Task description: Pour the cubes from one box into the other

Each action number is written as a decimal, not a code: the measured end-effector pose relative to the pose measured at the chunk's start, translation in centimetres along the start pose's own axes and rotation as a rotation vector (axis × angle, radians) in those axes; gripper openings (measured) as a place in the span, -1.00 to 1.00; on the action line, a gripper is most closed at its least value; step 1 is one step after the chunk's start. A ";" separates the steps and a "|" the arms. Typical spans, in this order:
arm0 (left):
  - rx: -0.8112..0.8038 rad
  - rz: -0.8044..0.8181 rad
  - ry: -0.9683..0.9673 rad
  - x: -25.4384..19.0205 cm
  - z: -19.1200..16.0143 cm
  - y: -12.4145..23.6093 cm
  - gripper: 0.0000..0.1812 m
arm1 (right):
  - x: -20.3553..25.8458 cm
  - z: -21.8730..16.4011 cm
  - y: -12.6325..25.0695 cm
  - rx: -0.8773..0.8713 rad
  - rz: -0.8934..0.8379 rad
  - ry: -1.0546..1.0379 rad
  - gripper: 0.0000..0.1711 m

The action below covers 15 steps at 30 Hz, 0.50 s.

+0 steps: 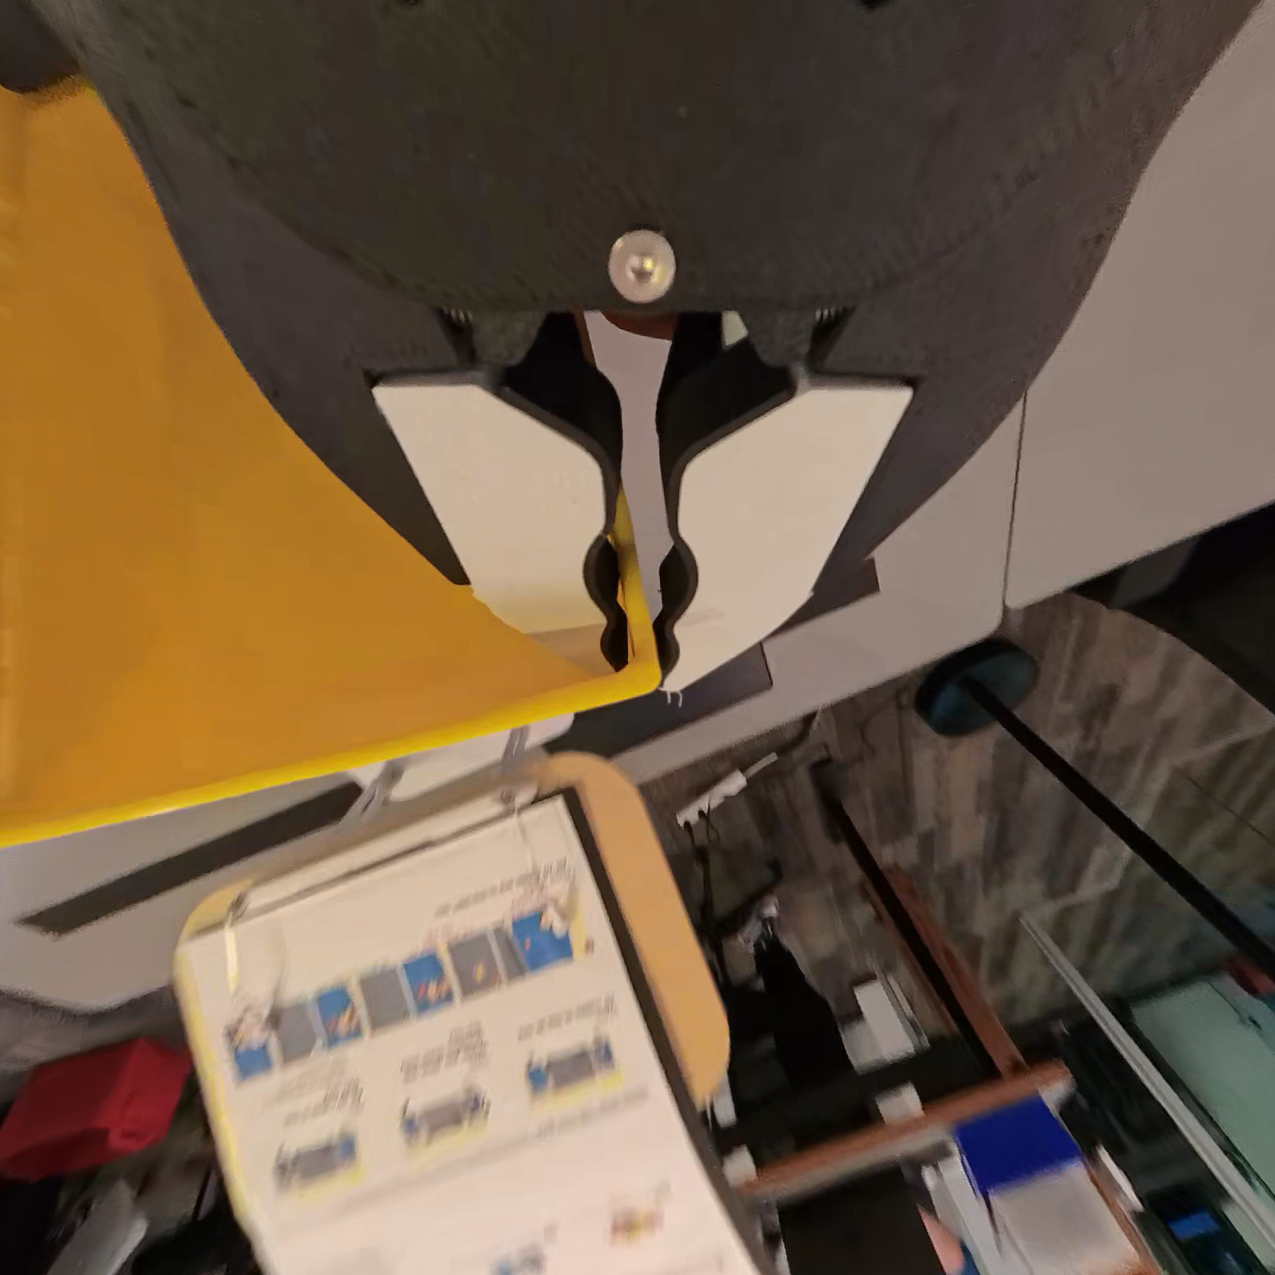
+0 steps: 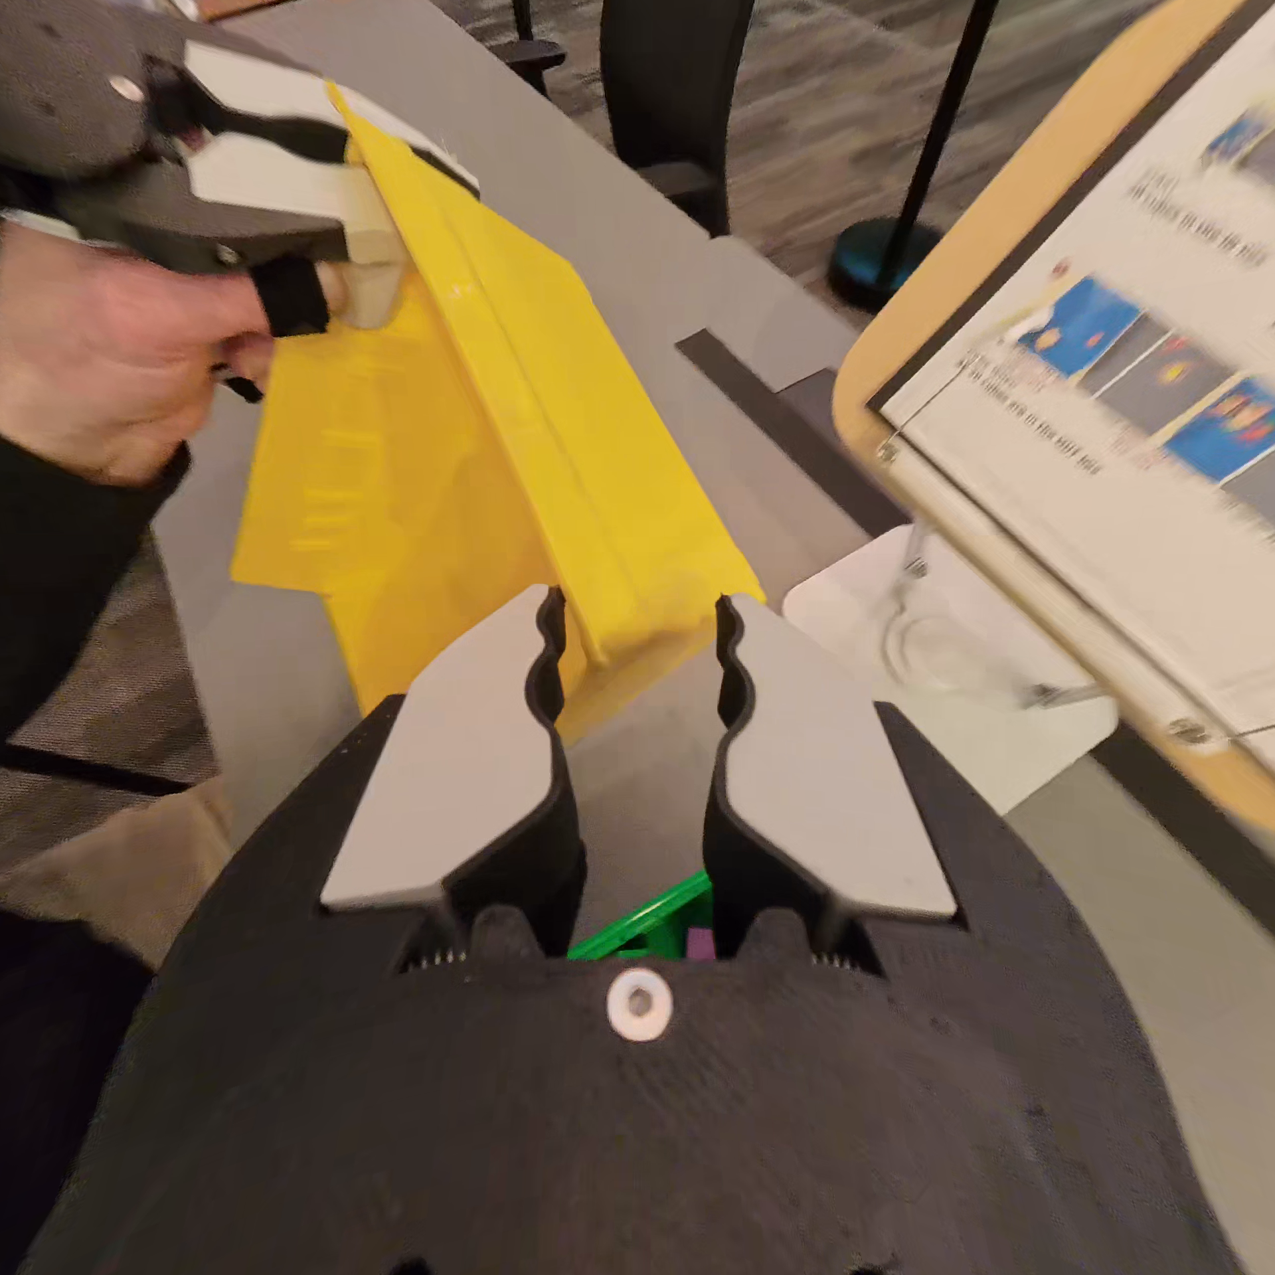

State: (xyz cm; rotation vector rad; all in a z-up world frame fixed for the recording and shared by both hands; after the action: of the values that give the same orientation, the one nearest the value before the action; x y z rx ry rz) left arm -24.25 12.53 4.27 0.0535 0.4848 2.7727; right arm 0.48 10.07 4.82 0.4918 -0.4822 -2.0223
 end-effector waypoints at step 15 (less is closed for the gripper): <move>0.588 -0.025 0.293 8.7 -14.7 -9.3 -0.91 | -0.1 -20.7 15.1 0.242 -0.281 -0.336 -0.47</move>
State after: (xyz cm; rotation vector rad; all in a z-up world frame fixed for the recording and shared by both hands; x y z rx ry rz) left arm -30.95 18.84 -12.83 -0.2237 1.3468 2.5237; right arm 22.26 0.52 -4.70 0.3804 -0.9130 -2.3438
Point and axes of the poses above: each gripper's, where its closed fingertips meet, y back along the fingers, z out of its top, x = y × z across the jaws, the point moved 7 cm from there along y, back along the fingers, and after that the axes turned 14 degrees about y, right-handed, at the moved point
